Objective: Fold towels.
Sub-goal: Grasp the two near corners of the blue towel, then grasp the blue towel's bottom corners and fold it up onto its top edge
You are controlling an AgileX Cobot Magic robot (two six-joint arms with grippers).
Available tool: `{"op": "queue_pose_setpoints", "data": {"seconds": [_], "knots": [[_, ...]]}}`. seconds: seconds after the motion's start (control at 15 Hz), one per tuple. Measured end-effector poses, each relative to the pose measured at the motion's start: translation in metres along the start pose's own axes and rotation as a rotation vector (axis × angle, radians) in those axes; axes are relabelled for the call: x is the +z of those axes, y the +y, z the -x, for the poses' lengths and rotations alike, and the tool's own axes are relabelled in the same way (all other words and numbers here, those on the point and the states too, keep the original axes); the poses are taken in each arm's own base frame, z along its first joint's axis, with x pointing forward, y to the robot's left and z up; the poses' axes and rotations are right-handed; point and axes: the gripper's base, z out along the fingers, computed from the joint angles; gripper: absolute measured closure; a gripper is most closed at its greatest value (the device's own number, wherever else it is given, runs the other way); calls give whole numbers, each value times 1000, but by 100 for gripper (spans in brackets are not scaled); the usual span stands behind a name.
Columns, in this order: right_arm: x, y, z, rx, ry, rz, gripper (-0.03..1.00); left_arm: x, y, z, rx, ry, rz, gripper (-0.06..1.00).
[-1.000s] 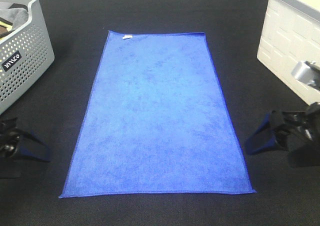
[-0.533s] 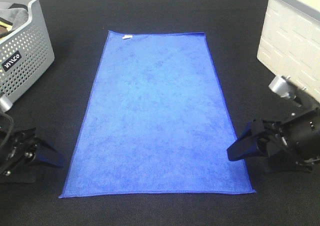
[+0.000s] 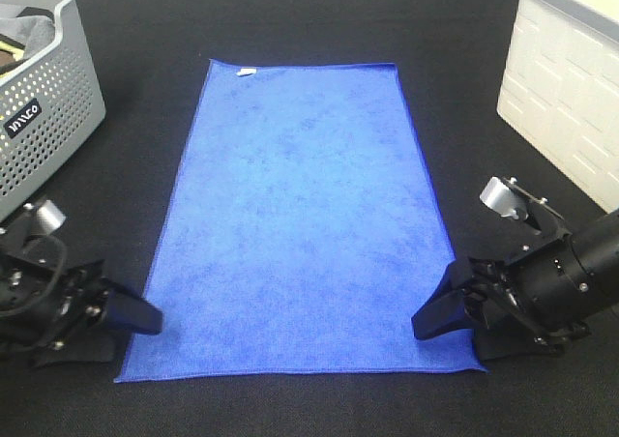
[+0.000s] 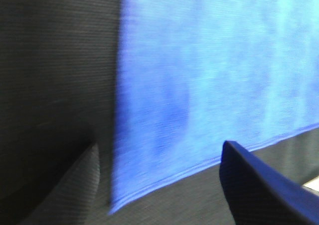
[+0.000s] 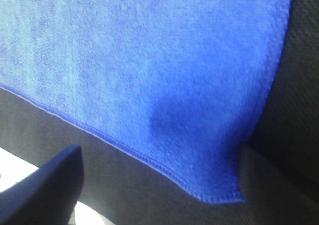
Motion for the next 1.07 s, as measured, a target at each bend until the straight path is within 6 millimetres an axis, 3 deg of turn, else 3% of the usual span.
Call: {"op": "queue_pose_setpoints", "data": {"seconds": [0.13, 0.27, 0.47, 0.53, 0.6, 1.07], "knots": [[5, -1, 2, 18, -17, 27, 24, 10, -8, 0, 2, 5, -46, 29], [10, -3, 4, 28, -33, 40, 38, 22, -16, 4, 23, 21, -63, 36], [13, -8, 5, 33, -43, 2, 77, 26, -11, 5, -1, 17, -12, 83], [14, -9, 5, 48, -46, -2, 91, 26, -11, 5, -3, 17, -6, 92], [14, -9, 5, 71, -47, -1, 97, 27, -10, 5, -4, 19, -7, 94], [-6, 1, -1, 74, -9, -28, 97, 8, -17, -2, 76, 87, 51, 94]]}}
